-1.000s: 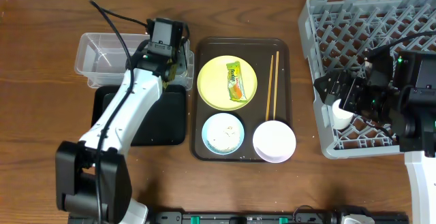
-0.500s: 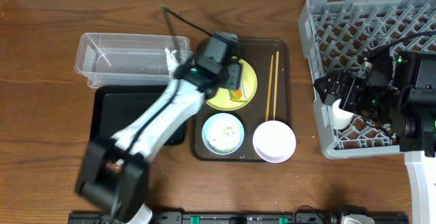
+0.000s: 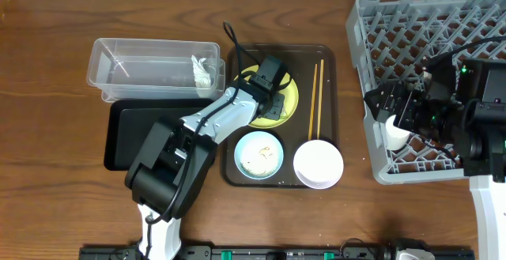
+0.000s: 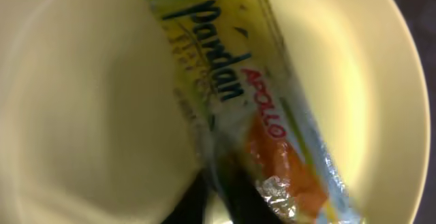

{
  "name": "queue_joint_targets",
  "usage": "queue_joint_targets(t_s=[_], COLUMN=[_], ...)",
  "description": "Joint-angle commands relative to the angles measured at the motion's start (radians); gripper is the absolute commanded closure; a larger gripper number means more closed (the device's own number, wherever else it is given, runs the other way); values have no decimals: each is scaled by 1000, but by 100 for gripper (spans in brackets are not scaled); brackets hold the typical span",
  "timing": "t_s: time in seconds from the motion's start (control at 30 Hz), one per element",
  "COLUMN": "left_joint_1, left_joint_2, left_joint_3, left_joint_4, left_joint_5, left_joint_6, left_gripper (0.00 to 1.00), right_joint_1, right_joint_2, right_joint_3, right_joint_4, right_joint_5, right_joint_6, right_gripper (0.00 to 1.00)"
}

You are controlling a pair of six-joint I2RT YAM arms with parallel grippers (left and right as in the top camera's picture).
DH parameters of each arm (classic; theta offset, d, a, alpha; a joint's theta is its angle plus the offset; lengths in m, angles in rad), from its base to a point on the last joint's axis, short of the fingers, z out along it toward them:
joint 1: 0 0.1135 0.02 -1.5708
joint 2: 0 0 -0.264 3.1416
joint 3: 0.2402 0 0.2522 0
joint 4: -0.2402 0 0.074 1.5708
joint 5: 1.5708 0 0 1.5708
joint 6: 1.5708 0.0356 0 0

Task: Sort waste into correct bins and load items into the dishwasher rack
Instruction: 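Grasp the green snack wrapper with left gripper, drop into clear bin, then grasp the blue rice bowl rim with left gripper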

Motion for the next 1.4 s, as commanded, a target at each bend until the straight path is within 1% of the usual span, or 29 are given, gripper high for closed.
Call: queue_joint_targets(t_s=[0.0,0.27,0.37,0.47,0.5,0.57,0.67,0.77,0.8,0.83,0.87,0.9,0.93,0.97,1.0,1.07,1.2,1.27,1.3,1.33,1.37], left_joint_1=[7,113,172,230,249,286,323,344,345,345,345,345,344,344,341,334,286,248,225,201,187], left_joint_2=[-55,-341,-415,-425,-417,-396,-361,-349,-354,-360,-371,-381,-399,-415,-432,-471,-553,-575,-582,-583,-581], left_joint_3=[10,18,18,18,15,10,10,11,13,18,26,34,45,57,71,89,91,91,91,91,90], left_joint_4=[-10,-83,-150,-221,-232,-244,-245,-256,-265,-274,-287,-298,-315,-330,-346,-372,-409,-434,-446,-467,-483], left_joint_5=[-1,-4,-66,-186,-203,-208,-209,-208,-208,-209,-209,-206,-192,-171,-135,-71,74,69,37,-19,-32], left_joint_6=[3,-24,-27,-65,-77,-104,-110,-151,-159,-158,-158,-159,-159,-159,-158,-147,-79,-45,-16,-11,-11], left_gripper=[94,94,94,94,94,94,93,87,78,63,52,49,44,35,33,33,33,33,33,35,38], right_joint_1=[6,6,6,6,6,6,6,6,6,6,6,6,6,6,6,6,6,6,6,6,6], right_joint_2=[0,0,0,0,0,0,0,0,0,0,0,0,0,0,0,0,0,0,0,0,0], right_joint_3=[6,6,6,6,6,6,6,6,6,6,6,6,6,6,6,6,6,6,6,6,6], right_joint_4=[0,0,-3,-4,-4,-3,-3,-3,-3,-1,0,0,0,-1,-1,-1,-1,-1,-1,-1,0], right_joint_5=[-4,-4,-4,-4,-4,-3,-4,-3,-3,-1,9,20,36,49,64,105,187,212,214,214,214], right_joint_6=[-19,-19,-19,-19,-19,-19,-19,-19,-20,-19,-19,-19,-19,-19,-19,-19,-19,-19,-19,-19,-19], right_gripper=[1,1,1,1,1,1,1,1,1,1,1,1,1,1,1,1,1,1,1,1,1])
